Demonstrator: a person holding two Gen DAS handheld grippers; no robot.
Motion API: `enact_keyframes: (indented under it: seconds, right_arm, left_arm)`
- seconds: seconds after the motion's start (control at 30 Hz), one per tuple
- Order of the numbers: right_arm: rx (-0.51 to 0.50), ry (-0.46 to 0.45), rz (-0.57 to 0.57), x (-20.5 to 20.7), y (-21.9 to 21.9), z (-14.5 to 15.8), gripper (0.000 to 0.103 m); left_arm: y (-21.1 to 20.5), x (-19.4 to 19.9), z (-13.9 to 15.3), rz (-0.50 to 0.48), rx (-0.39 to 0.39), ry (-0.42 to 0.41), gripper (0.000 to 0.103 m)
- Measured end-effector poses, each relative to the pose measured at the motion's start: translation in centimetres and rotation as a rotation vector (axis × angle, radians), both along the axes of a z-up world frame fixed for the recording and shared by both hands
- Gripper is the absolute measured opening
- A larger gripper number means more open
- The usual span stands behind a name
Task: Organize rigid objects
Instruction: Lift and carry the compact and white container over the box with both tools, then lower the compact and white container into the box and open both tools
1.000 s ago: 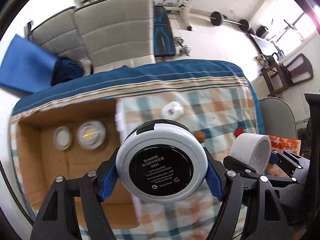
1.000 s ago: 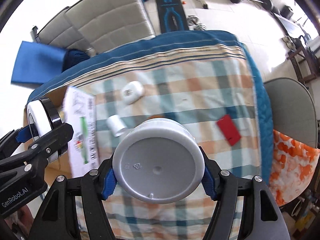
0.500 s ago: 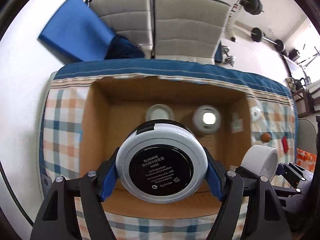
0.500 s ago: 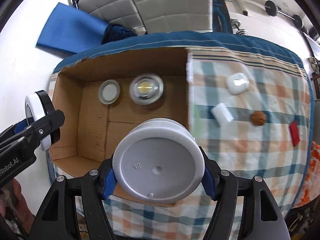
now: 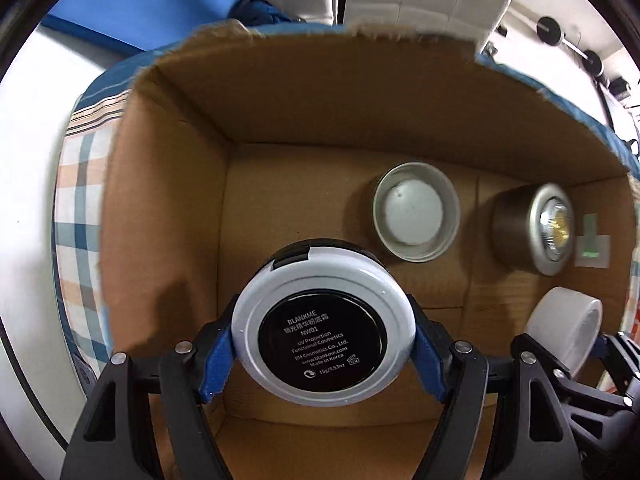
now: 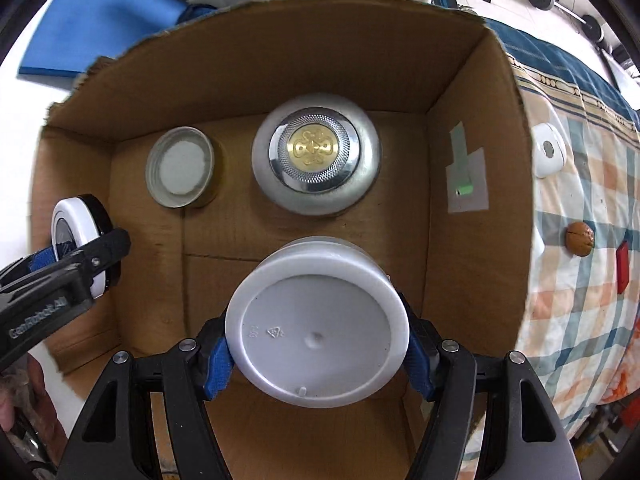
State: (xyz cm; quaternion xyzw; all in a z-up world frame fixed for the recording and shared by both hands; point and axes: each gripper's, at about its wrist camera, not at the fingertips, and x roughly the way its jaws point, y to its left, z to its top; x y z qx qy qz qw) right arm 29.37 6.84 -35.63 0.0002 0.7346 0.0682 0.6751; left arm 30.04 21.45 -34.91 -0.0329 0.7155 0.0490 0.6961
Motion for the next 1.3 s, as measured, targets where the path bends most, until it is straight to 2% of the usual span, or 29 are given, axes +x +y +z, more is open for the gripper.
enact_keyframes:
  seconds: [0.13,0.23,0.47,0.6,0.77,0.9,1.03,1.2,1.27,1.3]
  right_arm:
    - [-0.017,0.025,0.003,0.4,1.2,-1.4,0.071]
    - [-0.028,0.043,-0.003,0.8,1.8,-2.5,0.071]
    - [-0.065,0.069,-0.013,1.3,2.6,-4.3,0.071]
    - [-0.08,0.075,-0.032,1.8,2.3,-5.1,0.072]
    - [-0.087,0.089,-0.037,2.2,2.3,-5.6,0.072]
    - [-0.06,0.119,-0.053,2.8,1.4,-5.7,0.073]
    - [-0.028,0.129,-0.066,3.1,1.3,-4.7,0.079]
    - [-0.009,0.118,-0.064,2.5,1.3,-2.7,0.088]
    - [-0.001,0.108,-0.057,2.2,1.4,-1.8,0.091]
    - [0.001,0.102,-0.056,1.8,1.3,-1.3,0.092]
  left_arm:
    - [0.4,0.6,-2.5,-0.015,0.023,0.048,0.073]
    - [0.9,1.0,-3.7,-0.008,0.01,0.068,0.073]
    - [1.0,2.0,-4.9,-0.014,0.0,0.066,0.073]
    - [1.3,2.5,-4.8,-0.019,-0.013,0.046,0.073]
    - [1.9,2.0,-4.6,0.003,-0.05,0.069,0.074]
    - [3.2,0.8,-4.1,0.034,-0.102,0.1,0.074]
    - [3.3,-0.2,-2.7,0.022,-0.1,0.104,0.077]
    - [3.2,-1.5,0.5,0.019,-0.11,0.069,0.089]
    - [3.2,-2.4,1.9,0.018,-0.117,0.049,0.099]
    - [3.2,-2.9,2.7,0.018,-0.118,0.034,0.099]
